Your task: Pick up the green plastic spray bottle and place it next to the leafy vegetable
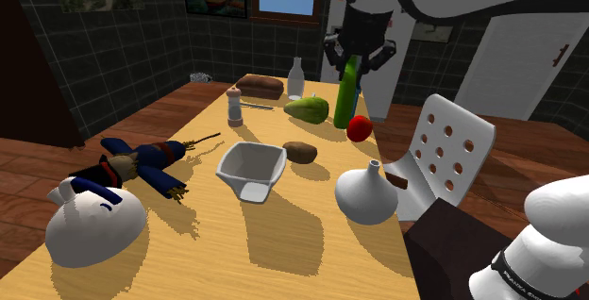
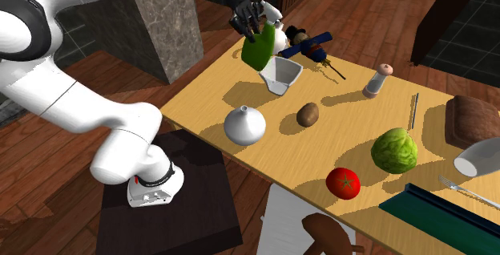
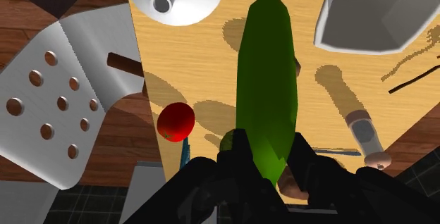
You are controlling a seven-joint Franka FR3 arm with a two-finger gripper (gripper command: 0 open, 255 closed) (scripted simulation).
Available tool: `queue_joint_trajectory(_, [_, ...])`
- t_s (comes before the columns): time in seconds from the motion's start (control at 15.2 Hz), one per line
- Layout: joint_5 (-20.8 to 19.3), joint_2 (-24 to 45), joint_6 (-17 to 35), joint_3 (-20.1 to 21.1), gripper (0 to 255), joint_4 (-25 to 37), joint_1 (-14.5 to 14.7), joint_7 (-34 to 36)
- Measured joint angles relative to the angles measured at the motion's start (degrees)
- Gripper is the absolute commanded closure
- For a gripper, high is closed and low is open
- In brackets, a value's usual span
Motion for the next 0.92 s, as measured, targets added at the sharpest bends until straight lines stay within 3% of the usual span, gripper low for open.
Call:
queue_joint_trajectory(0.4, [-2.38,3.24,3.58,-2.96,255,-0.13,-2.77,-4.11])
queue_joint_trajectory(0.92, [-7.97,12.47,9.39,-4.86,255,3.16,-9.28,-9.04])
